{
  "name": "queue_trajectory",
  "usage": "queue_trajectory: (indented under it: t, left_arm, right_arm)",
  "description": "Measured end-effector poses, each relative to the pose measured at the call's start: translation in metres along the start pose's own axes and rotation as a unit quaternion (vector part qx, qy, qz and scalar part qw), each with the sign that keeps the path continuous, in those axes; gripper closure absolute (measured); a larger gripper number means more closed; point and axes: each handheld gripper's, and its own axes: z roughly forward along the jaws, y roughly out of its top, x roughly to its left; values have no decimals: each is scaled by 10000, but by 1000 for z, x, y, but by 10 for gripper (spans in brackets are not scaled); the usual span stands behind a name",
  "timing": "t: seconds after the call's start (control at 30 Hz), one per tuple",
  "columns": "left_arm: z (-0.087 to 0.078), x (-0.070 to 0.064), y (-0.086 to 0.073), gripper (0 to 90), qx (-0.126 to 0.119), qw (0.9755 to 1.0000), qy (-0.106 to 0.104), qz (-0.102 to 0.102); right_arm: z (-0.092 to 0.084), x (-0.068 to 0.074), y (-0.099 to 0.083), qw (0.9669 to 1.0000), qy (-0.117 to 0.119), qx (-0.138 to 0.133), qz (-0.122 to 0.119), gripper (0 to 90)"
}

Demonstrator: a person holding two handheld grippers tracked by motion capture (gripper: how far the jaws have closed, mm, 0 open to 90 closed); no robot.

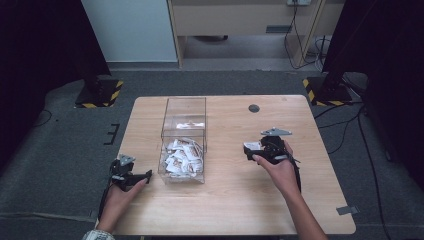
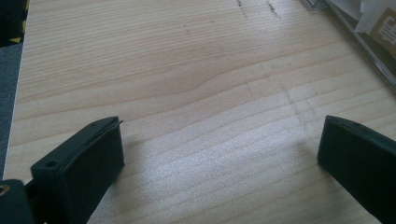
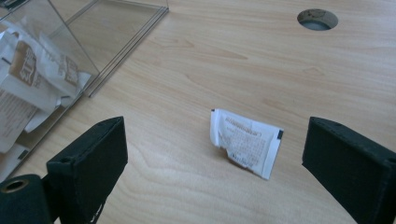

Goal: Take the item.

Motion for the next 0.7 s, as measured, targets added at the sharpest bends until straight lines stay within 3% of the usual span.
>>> queue_trajectory:
  t: [0.47, 0.7]
  left_arm:
    - [0, 0, 0, 0, 1, 10000, 7, -3]
    - [0, 0, 0, 0, -5, 10000, 8, -8]
  right_arm:
    - [-19, 9, -45, 9994, 126, 237, -202, 56]
    - [-22, 9, -64, 9992, 155, 336, -166, 58]
